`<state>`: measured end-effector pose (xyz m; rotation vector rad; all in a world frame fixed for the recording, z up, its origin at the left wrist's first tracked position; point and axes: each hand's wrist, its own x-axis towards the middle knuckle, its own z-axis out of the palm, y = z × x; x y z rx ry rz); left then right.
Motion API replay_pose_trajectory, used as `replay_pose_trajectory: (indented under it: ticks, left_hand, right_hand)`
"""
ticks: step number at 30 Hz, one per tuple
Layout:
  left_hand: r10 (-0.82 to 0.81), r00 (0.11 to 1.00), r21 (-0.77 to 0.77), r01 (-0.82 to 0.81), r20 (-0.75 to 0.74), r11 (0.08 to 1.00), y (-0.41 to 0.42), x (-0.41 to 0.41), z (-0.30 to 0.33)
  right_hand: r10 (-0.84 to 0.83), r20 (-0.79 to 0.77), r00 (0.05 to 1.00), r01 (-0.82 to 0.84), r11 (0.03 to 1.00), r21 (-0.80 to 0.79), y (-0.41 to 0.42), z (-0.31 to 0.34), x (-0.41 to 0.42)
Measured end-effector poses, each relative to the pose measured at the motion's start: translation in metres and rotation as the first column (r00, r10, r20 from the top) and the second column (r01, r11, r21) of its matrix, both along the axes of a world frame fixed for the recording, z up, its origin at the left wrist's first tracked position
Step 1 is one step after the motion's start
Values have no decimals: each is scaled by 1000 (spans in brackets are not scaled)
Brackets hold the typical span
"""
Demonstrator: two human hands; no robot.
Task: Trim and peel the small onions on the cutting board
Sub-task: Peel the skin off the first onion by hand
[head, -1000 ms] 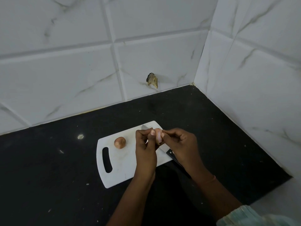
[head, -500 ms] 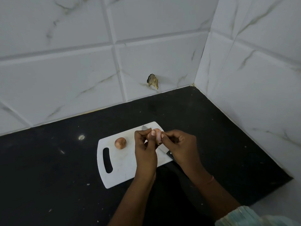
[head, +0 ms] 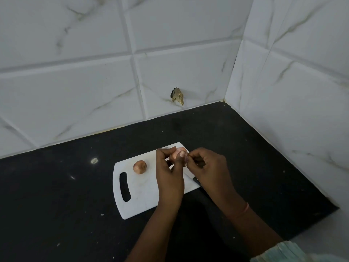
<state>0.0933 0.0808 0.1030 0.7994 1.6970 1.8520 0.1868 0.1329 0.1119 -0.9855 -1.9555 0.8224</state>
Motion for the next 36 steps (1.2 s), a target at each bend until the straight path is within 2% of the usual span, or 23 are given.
replay_pose_trajectory:
  ticks: [6,12,20,23,29,36]
  left_hand:
    - [-39,998,6,40,-54,999,-2,-8,-1]
    - [-53,998,10,54,-25,999,-4,-12,1]
    - [-76,997,7,76,2,997,-8,-13,0]
    - [-84,996,12,84,15,996,-9,-13,1]
    - [-118,991,36,116,64,993,-10,-13,4]
    - [-150,972,34,147,180,989,-12,-11,2]
  right_hand:
    - [54,43,998,-53,998,-27,8,3,1]
    - [44,38,998,-42,997,-68,6,5,0]
    - [93,189,977,-80,994,-78,5,8,-2]
    - [128,202,971,-115,991,-74,6,9,0]
    - [153,121,981,-142,985,-96,6,16,3]
    - [53,32,998,-46,980,-192,8,9,6]
